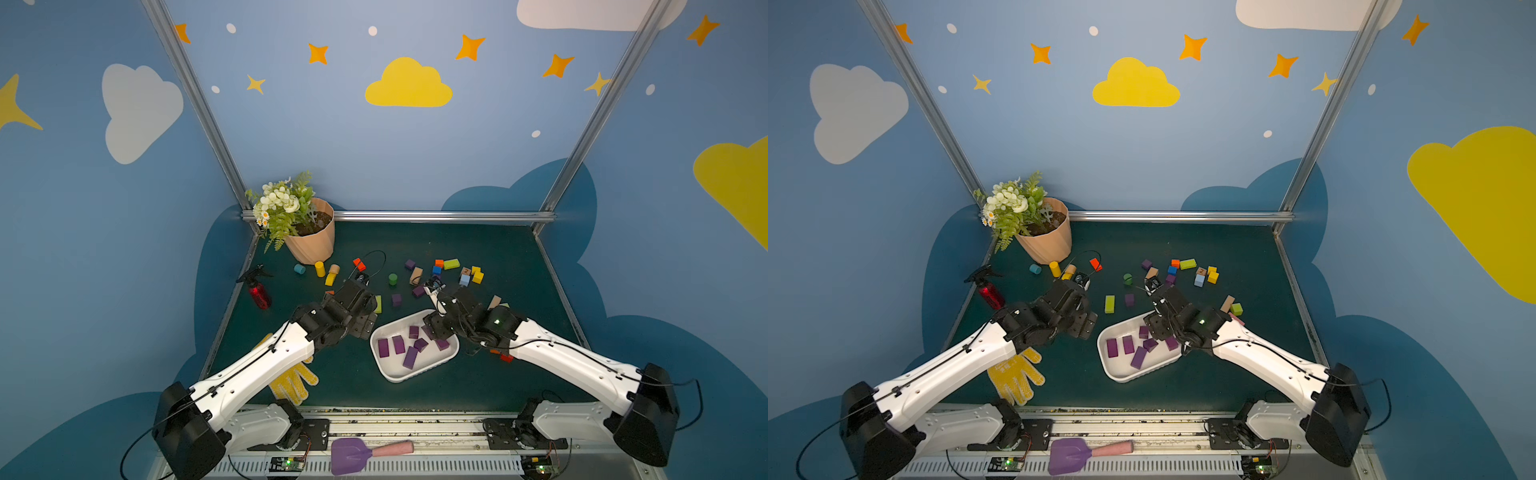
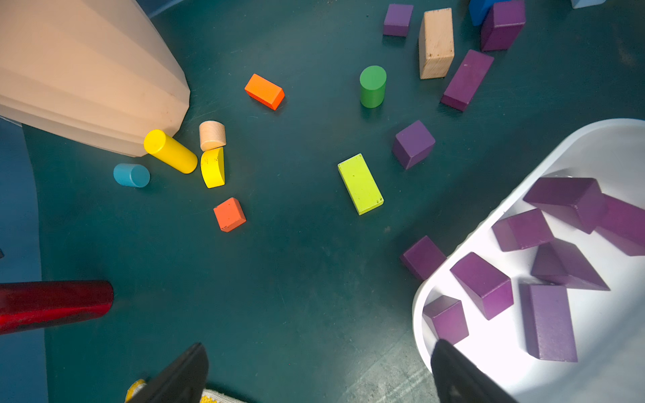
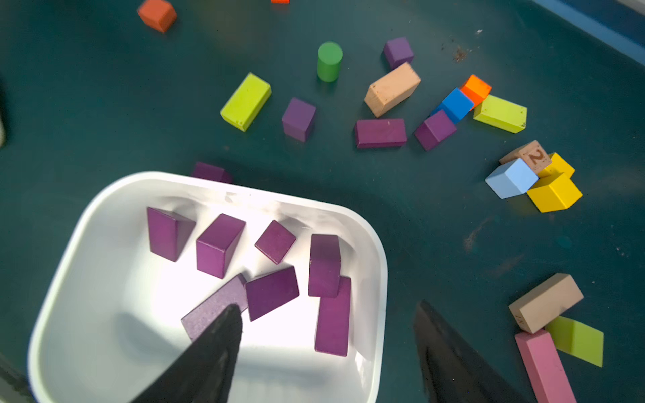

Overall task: Pick purple bricks into the storage bin
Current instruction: Pick up the building block from the center of the board.

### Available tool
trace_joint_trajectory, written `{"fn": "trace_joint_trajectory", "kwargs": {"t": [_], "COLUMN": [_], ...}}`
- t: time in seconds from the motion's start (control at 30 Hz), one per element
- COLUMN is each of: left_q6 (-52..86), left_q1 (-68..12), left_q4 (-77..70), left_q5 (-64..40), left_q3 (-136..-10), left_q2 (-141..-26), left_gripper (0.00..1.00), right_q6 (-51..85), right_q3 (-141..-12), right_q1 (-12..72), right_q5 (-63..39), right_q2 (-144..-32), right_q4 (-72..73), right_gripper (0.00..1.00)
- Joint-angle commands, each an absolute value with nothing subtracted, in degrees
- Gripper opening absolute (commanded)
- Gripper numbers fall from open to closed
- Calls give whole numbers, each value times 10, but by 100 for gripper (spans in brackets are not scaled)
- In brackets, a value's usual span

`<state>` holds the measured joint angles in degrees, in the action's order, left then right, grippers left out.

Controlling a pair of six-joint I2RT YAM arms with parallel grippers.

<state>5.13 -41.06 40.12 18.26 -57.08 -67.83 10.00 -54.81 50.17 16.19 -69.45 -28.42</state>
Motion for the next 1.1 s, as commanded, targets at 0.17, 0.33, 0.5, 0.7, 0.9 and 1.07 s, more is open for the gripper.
{"fn": "trace_joint_trajectory", "kwargs": {"t": [0.17,0.33,0.5,0.7,0.9,1.07], "left_q6": [70,89,108,145,195,224], "left_q1": [-412,-411,-411,-411,-410,-410], "left_q4": [398,390,428,429,415,422], "left_q5": [129,62,-1,-43,12,41], "left_q3": [-577,-588,-640,-676,-696,-718], "left_q2": [-679,-687,-719,-741,-776,-804], "left_gripper": [100,100,100,100,100,100], "right_q6": [139,164,189,217,239,250], "right_q3": [-526,-533,-536,-563,-611,-635], "right_q1": [439,379,332,302,297,297], "right_q5": [143,137,120,114,103,95], "right_q2": [-637,-633,-637,-669,-709,-735], "right_q4": [-259,-273,-273,-296,-341,-370], "right_gripper": [80,80,81,81,81,81]}}
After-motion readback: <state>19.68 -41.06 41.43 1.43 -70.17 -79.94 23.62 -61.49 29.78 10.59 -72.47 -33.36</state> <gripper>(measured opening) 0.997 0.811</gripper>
